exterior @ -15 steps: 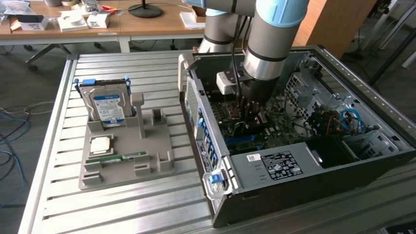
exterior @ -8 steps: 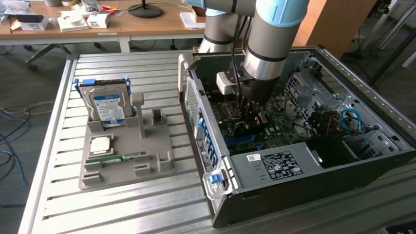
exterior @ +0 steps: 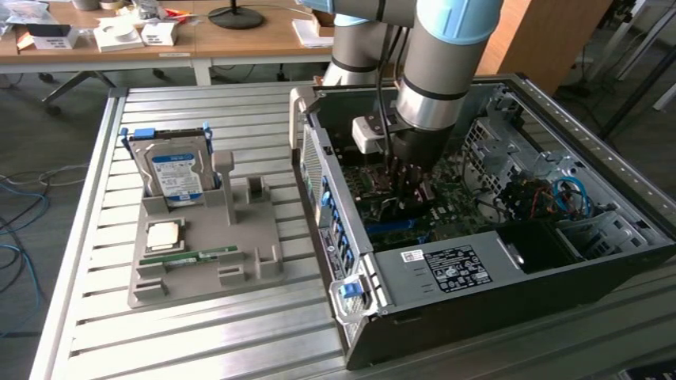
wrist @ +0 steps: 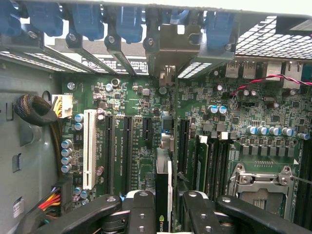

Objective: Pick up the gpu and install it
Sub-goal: 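Insert the gpu into the slot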

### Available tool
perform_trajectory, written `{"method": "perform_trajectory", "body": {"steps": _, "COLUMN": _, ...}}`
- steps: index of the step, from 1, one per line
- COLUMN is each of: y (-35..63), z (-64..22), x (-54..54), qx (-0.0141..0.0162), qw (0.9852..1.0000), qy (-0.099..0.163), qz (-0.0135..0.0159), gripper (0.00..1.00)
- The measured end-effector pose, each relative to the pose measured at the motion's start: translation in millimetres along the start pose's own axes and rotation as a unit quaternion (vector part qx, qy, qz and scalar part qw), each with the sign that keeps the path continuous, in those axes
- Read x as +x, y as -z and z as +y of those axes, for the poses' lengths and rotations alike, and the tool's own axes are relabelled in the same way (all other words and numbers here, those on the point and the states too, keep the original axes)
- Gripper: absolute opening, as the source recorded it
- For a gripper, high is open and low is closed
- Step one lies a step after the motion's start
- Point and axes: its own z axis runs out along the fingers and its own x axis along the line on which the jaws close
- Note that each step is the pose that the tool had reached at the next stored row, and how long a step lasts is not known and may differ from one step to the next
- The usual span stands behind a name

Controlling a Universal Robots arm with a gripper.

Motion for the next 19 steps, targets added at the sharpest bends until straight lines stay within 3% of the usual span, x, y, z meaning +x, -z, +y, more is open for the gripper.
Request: {"method": "perform_trajectory", "body": {"steps": 19, "y": -0.9, "z": 0.1, "x": 1.4, "qx": 0.0, "qw": 1.0, "qy": -0.002, "qz": 0.0001, "gripper": 0.26}}
